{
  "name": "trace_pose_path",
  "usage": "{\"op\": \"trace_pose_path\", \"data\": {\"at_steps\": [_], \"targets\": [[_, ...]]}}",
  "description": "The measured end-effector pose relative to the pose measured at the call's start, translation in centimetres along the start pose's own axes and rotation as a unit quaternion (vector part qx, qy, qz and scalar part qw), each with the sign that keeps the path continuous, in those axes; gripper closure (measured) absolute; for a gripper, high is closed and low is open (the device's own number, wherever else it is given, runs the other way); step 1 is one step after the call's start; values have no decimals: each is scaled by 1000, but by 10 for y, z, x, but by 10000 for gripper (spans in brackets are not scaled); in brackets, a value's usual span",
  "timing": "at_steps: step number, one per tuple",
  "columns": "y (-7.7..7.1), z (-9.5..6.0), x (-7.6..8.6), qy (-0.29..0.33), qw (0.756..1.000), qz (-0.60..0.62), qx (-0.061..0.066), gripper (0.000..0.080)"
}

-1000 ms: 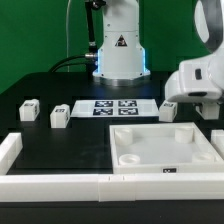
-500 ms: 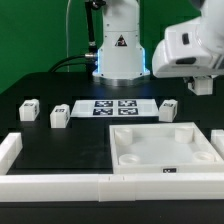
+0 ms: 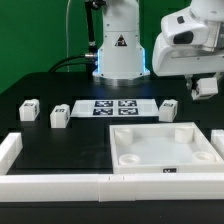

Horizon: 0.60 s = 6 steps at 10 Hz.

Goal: Assemble one leg

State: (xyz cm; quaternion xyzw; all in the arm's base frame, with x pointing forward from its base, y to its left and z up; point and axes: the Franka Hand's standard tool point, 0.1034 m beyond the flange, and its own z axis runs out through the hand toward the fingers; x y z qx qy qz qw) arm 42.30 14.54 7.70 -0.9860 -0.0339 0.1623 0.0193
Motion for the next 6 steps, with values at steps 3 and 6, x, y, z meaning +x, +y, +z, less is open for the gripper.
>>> {"op": "trace_pose_path", "data": {"at_steps": [3,6], "targets": [[20,-38,34,113,993,-26,-2,509],[29,-51,51,257,966,-33,-1,509]]}}
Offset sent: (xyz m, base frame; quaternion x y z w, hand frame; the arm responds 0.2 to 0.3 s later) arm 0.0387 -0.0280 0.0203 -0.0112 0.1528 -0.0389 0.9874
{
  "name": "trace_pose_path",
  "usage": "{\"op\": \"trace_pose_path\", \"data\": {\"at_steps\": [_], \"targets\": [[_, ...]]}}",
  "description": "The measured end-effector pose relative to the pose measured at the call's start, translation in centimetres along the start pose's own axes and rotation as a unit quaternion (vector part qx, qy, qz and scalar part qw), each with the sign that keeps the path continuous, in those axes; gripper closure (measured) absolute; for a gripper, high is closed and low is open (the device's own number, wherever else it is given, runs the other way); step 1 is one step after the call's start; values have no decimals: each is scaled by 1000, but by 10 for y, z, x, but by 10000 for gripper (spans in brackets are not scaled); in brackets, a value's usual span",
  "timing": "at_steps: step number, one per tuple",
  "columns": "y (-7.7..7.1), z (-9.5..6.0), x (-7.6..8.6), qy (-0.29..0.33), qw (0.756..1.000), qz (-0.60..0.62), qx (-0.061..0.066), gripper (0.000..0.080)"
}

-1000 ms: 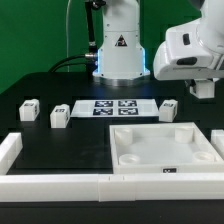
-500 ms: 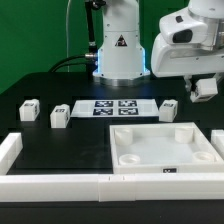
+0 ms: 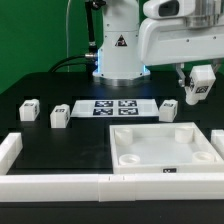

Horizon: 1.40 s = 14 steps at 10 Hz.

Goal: Assemble one leg

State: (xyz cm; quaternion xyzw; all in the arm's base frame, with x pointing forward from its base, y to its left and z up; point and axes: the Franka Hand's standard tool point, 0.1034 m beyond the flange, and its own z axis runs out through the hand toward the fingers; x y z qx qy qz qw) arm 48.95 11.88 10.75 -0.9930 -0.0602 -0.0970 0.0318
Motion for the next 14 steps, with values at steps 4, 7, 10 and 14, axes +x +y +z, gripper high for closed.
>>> {"op": "trace_pose_path", "data": {"at_steps": [4,7,10,14], "targets": [[3,3,-7,31,999,-8,-3,509],[40,9,36,32,998,-58,-14,509],[41,14,55,57,996,-59,-17,509],[41,16,53,96,993,-65,-24,509]]}}
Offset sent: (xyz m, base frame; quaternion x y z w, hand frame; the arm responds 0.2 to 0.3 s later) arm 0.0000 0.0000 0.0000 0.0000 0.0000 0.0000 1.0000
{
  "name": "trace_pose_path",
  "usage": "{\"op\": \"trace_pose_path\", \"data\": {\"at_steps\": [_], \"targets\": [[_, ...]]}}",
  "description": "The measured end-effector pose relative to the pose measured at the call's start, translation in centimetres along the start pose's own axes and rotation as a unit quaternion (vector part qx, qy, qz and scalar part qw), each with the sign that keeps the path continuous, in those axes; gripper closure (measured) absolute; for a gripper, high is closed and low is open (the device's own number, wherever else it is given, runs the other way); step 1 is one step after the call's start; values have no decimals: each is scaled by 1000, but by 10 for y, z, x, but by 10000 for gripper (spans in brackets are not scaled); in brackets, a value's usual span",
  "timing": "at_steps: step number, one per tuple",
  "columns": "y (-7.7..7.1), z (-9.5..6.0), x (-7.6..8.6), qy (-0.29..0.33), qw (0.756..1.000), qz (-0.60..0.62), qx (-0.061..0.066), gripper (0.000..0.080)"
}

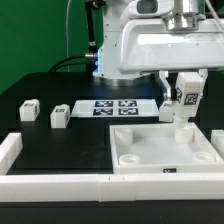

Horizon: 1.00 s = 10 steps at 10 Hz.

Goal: Assemble one leg

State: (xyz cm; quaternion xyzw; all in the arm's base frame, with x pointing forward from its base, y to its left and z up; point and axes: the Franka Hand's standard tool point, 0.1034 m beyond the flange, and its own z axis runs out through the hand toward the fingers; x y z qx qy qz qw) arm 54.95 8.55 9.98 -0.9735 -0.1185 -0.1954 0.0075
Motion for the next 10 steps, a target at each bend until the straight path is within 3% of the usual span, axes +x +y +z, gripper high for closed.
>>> {"op": "trace_pose_path", "data": {"at_steps": [3,5,8,10], "targets": [[-16,27,33,10,1000,-10,8,509],[-18,35,35,11,1000,-15,9,509],[-17,36,35,26,1000,-15,5,509],[-10,37,34,63,998,-13,-6,509]]}}
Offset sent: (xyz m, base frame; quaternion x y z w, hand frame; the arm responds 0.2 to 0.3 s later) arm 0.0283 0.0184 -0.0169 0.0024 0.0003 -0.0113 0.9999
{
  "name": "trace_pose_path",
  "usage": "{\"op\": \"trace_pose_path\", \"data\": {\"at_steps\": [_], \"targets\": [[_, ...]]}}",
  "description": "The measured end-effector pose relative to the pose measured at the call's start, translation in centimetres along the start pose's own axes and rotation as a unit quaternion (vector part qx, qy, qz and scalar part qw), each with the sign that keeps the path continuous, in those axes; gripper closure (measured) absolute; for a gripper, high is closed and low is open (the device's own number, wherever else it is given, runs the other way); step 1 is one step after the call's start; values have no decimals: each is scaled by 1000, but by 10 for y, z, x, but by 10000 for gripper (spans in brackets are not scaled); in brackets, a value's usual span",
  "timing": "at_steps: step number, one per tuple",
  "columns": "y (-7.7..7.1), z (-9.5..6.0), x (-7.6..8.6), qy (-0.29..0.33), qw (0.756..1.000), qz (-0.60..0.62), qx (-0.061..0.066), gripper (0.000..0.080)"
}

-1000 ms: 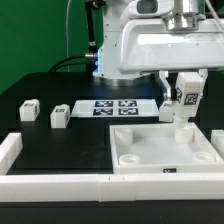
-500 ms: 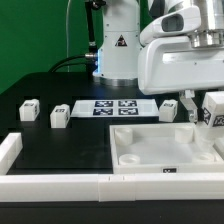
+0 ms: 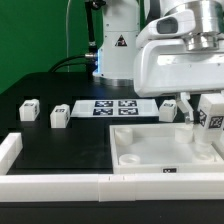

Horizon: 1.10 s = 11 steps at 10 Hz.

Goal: Assemble one leg

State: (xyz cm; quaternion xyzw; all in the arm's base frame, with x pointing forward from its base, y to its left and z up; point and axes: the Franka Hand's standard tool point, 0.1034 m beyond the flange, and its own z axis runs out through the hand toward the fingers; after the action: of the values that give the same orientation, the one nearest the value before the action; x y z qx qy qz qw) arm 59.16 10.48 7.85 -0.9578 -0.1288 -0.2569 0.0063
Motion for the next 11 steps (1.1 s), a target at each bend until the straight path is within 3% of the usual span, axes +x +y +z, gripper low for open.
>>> {"op": "trace_pose_path", "data": {"at_steps": [7,11], "targets": [[-2,19,-5,-8,1000,-2,1,509],[1,20,-5,17,1000,-1,-6,509]]}}
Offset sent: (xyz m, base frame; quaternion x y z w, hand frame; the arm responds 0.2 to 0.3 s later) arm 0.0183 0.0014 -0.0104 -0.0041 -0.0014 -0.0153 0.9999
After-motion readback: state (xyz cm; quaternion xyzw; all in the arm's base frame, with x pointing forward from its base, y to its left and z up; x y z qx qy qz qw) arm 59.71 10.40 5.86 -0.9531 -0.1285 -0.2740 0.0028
